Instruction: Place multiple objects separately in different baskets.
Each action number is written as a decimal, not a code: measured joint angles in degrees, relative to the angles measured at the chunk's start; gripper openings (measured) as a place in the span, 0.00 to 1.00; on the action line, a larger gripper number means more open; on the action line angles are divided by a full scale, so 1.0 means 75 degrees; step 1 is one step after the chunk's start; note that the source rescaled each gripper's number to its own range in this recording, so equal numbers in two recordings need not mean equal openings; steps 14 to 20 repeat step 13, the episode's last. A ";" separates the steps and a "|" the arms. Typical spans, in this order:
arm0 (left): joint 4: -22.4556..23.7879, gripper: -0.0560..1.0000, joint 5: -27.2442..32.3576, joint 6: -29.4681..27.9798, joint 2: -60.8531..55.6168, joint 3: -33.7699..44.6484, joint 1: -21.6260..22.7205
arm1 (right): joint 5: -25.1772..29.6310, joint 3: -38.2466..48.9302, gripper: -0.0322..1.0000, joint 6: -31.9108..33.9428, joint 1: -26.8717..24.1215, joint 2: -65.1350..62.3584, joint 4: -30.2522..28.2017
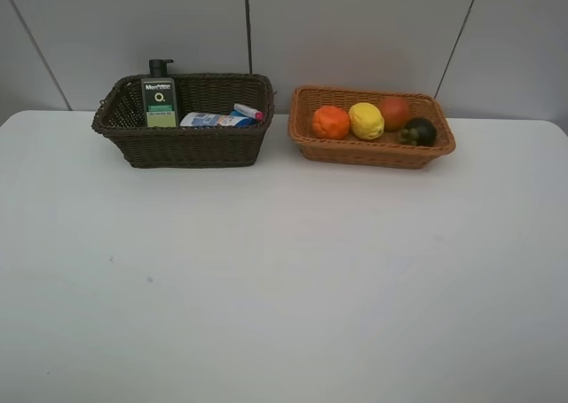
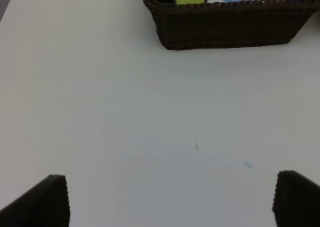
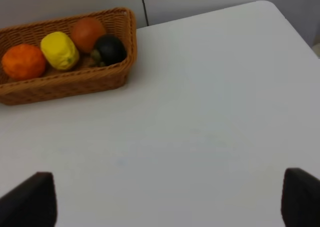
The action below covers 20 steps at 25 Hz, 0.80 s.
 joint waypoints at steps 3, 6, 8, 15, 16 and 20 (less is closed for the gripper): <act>0.0000 1.00 0.0000 0.0000 0.0000 0.0000 0.0000 | 0.0000 0.0000 1.00 0.0000 0.0116 0.0000 0.0000; 0.0000 1.00 0.0000 0.0000 0.0000 0.0000 0.0000 | 0.0000 0.0000 1.00 0.0000 0.0195 0.0000 0.0000; 0.0000 1.00 0.0000 0.0000 0.0000 0.0000 0.0000 | 0.0000 0.0000 1.00 0.0007 0.0203 0.0000 0.0000; 0.0000 1.00 0.0000 0.0000 0.0000 0.0000 0.0000 | 0.0000 0.0000 1.00 0.0007 0.0203 0.0000 0.0000; 0.0000 1.00 0.0000 0.0000 0.0000 0.0000 0.0000 | 0.0000 0.0000 1.00 0.0007 0.0203 0.0000 0.0000; 0.0000 1.00 0.0000 0.0000 0.0000 0.0000 0.0000 | 0.0000 0.0000 1.00 0.0007 0.0203 0.0000 0.0000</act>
